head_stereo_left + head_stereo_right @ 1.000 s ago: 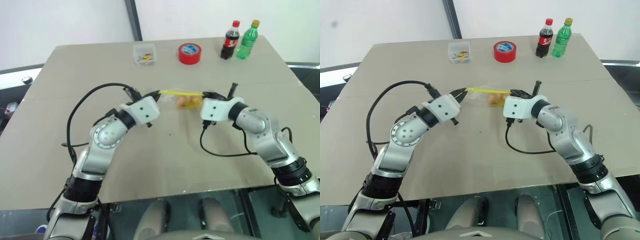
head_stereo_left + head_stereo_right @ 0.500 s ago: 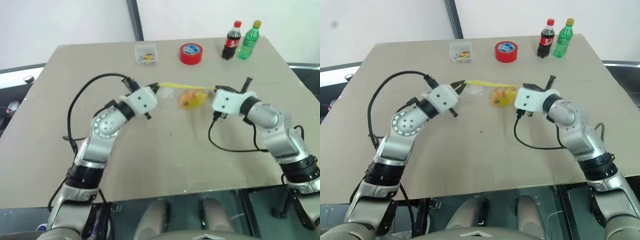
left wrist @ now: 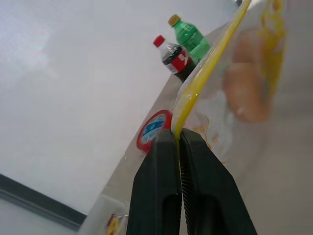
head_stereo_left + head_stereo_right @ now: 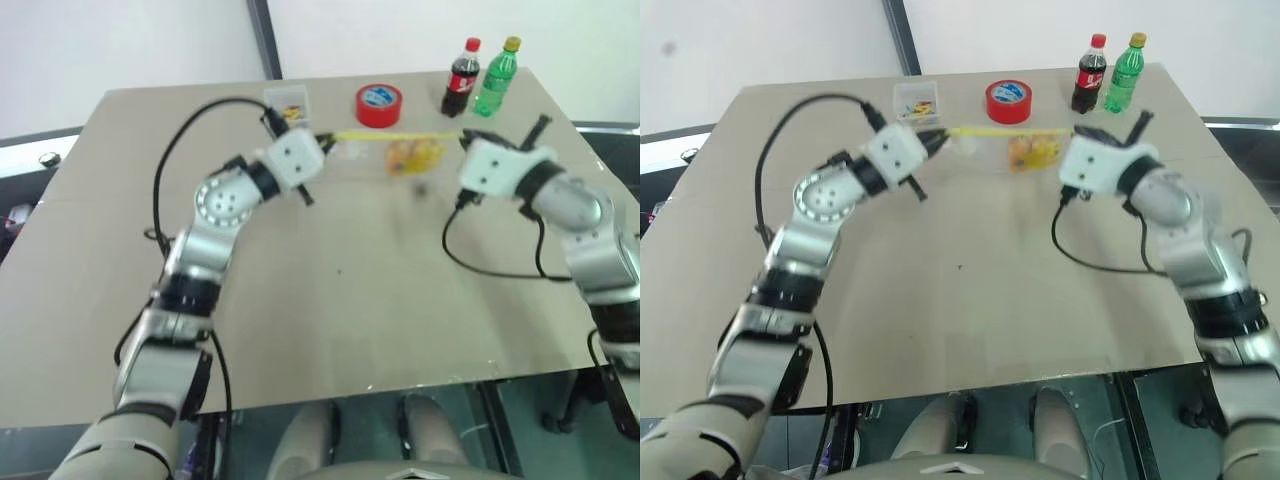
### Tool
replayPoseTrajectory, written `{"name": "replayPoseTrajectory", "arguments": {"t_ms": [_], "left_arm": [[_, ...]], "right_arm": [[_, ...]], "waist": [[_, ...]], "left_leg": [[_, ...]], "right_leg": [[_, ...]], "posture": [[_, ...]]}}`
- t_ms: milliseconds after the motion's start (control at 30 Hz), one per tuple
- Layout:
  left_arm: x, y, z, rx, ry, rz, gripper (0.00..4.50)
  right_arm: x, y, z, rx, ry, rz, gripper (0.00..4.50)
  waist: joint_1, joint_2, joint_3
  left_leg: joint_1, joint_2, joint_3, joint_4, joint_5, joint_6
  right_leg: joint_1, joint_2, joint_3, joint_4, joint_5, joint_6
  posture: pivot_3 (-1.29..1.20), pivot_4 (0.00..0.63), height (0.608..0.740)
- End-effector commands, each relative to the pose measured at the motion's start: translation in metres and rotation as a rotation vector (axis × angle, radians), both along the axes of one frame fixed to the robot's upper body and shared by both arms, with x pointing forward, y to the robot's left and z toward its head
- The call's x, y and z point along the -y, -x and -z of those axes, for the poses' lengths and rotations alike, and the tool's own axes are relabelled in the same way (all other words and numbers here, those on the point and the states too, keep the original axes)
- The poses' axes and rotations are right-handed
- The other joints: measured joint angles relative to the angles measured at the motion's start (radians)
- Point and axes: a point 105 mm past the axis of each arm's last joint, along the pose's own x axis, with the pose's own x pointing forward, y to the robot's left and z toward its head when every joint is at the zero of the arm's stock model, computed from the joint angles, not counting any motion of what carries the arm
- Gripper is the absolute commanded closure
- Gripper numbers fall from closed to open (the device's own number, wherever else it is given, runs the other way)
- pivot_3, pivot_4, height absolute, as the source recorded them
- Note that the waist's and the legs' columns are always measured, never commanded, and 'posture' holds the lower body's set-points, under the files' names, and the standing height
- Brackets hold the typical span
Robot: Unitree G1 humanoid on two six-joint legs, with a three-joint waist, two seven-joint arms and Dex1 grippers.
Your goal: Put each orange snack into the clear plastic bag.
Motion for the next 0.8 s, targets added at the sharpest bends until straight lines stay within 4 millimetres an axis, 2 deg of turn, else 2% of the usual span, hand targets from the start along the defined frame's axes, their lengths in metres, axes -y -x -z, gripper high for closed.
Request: {"name": "replayPoseTrajectory", "arguments": {"t_ms": [33,133,200,233,267,367,500,567,700,800], "left_arm": [[0.000,0.026,0.017,-0.008,-0.024,0.038,4.50],[0.000,0.043,0.045,-0.114,-0.017,0.085,4.50],[-0.006,0.055,0.061,-0.274,0.025,0.112,4.50],[-0.009,0.058,0.064,-0.333,0.051,0.120,3.82],[-0.011,0.063,0.066,-0.371,0.061,0.131,3.56],[-0.021,0.071,0.067,-0.476,0.116,0.137,2.12],[-0.044,0.083,0.066,-0.590,0.164,0.123,0.05],[-0.056,0.088,0.062,-0.620,0.171,0.122,0.02],[-0.073,0.094,0.054,-0.657,0.189,0.109,0.02],[-0.077,0.099,0.053,-0.694,0.216,0.117,0.02]], "right_arm": [[-0.009,0.026,0.016,-0.053,-0.048,-0.014,4.43],[-0.017,0.040,0.049,-0.173,-0.069,-0.039,4.43],[-0.017,0.054,0.073,-0.302,-0.092,-0.050,4.43],[-0.016,0.057,0.077,-0.334,-0.120,-0.044,3.76],[-0.013,0.062,0.081,-0.373,-0.139,-0.043,3.50],[-0.002,0.072,0.085,-0.471,-0.255,-0.029,2.02],[0.026,0.091,0.084,-0.555,-0.367,-0.010,0.00],[0.039,0.103,0.078,-0.586,-0.425,-0.011,0.00],[0.051,0.120,0.062,-0.621,-0.533,-0.033,0.00],[0.054,0.123,0.054,-0.604,-0.564,-0.035,0.00]], "waist": [[0.002,0.000,0.000],[0.008,0.000,0.000],[0.010,0.000,0.001],[0.010,0.000,0.001],[0.009,0.000,0.001],[0.010,0.000,0.001],[0.011,0.000,0.001],[0.013,0.000,0.001],[0.014,0.000,0.001],[0.014,0.000,0.001]], "left_leg": [[-0.001,0.000,0.001,0.001,0.000,0.000],[0.002,0.000,0.001,0.003,-0.001,0.001],[0.008,0.000,0.000,0.004,-0.002,0.004],[0.008,0.000,0.000,0.006,-0.002,0.005],[0.010,0.001,-0.002,0.006,-0.003,0.005],[0.011,0.001,-0.002,0.009,-0.003,0.005],[0.011,0.002,-0.003,0.010,-0.003,0.005],[0.010,0.002,-0.003,0.010,-0.003,0.005],[0.010,0.004,-0.002,0.010,-0.003,0.005],[0.011,0.004,-0.002,0.010,-0.003,0.005]], "right_leg": [[-0.001,0.000,0.001,0.000,0.000,0.000],[0.001,0.000,0.001,0.003,0.000,0.000],[0.007,0.000,0.000,0.003,0.001,0.000],[0.008,0.001,-0.001,0.003,0.001,0.000],[0.011,0.001,-0.001,0.003,0.001,0.000],[0.012,0.002,-0.002,0.003,0.001,0.000],[0.013,0.002,-0.002,0.003,0.001,0.000],[0.013,0.002,-0.003,0.003,0.001,0.000],[0.013,0.002,-0.003,0.003,0.001,0.000],[0.013,0.002,-0.003,0.003,0.001,0.000]], "posture": [[0.00,0.150,0.736],[0.00,0.150,0.736],[0.00,0.150,0.736],[0.00,0.150,0.736],[0.00,0.150,0.736],[0.00,0.150,0.736],[0.00,0.150,0.736],[0.00,0.150,0.736],[0.00,0.150,0.736],[0.00,0.150,0.736]]}}
